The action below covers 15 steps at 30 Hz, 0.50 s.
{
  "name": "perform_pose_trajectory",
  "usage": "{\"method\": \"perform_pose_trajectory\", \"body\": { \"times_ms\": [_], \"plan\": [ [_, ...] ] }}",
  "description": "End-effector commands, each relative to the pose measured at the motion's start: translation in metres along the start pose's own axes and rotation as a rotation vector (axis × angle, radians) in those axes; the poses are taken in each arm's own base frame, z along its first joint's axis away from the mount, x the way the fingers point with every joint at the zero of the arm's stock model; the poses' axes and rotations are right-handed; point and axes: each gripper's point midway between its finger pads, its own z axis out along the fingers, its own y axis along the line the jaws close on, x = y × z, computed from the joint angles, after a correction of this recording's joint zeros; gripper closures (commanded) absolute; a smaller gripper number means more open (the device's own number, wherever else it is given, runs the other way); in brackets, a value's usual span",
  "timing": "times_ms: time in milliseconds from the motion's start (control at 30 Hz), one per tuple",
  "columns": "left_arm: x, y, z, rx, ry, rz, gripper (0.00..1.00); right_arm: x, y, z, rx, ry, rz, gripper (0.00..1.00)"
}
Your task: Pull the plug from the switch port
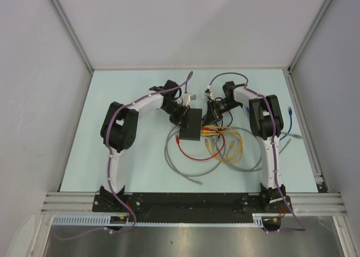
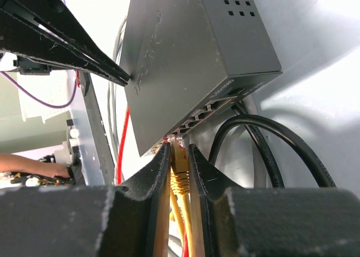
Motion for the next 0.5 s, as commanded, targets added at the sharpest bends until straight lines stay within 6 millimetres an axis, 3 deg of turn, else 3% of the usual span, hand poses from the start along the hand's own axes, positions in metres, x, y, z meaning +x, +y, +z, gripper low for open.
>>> {"method": "perform_pose_trajectory", "body": {
  "times_ms": [0,467],
  "plan": [
    [0.010,0.031,0.012,-0.125,0.046,0.030,1.00,-0.006,-0.011,-0.017,0.089,-0.020,0.008,0.96],
    [0.010,0.030,0.012,-0.141,0.051,0.043,1.00,-0.013,0.004,-0.021,0.080,-0.034,-0.033,1.00]
  ]
}}
